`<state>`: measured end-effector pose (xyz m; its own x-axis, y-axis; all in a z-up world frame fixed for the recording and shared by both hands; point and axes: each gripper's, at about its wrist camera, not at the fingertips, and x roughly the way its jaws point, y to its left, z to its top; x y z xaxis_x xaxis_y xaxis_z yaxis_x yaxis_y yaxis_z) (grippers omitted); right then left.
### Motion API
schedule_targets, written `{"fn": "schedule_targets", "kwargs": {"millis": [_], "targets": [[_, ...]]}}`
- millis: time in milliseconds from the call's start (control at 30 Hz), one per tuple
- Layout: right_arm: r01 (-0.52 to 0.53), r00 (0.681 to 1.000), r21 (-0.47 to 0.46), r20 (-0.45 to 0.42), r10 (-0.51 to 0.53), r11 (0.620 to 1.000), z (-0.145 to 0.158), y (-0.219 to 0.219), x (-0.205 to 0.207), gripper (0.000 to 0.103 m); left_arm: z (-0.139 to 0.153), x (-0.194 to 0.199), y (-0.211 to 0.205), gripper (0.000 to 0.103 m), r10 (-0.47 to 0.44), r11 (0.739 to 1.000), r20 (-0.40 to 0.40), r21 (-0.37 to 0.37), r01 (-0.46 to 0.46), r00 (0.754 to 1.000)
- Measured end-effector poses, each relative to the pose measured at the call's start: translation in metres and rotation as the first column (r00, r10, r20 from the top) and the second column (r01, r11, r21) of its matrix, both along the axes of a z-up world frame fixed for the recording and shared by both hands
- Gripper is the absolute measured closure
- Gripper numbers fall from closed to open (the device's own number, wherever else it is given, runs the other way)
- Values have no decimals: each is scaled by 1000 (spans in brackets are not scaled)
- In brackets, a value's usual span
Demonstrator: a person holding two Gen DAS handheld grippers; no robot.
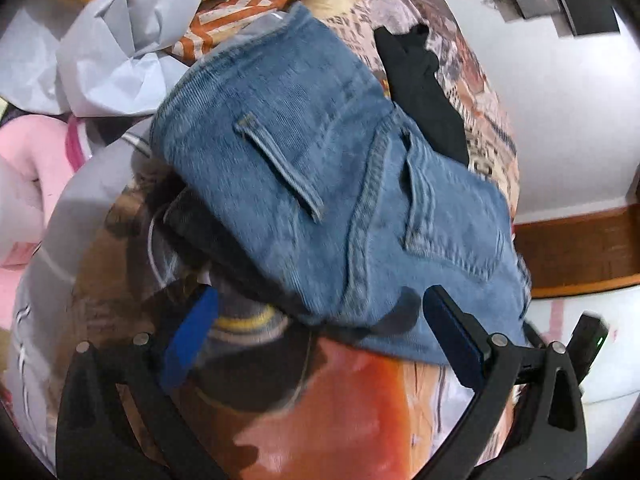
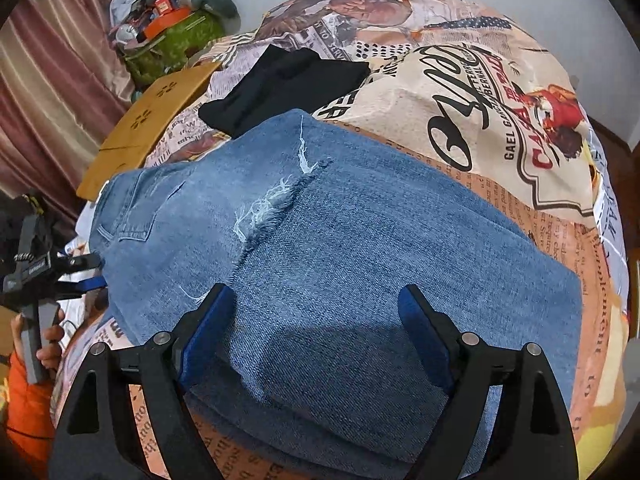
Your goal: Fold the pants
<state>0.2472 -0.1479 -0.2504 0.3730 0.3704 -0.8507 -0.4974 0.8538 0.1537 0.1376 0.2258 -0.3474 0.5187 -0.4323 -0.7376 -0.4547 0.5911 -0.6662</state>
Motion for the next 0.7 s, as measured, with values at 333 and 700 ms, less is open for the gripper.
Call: {"fn": "schedule_targets", "kwargs": {"millis": [333, 700], "targets": [[-8, 1000, 2, 8, 8, 1000, -2, 1, 1, 17, -18, 21, 32, 38, 67, 996, 2, -57, -67, 998], [35, 999, 58, 12, -35, 998, 10, -9, -5, 19, 60, 19, 24, 73, 17, 946, 94, 321, -47, 995]]}}
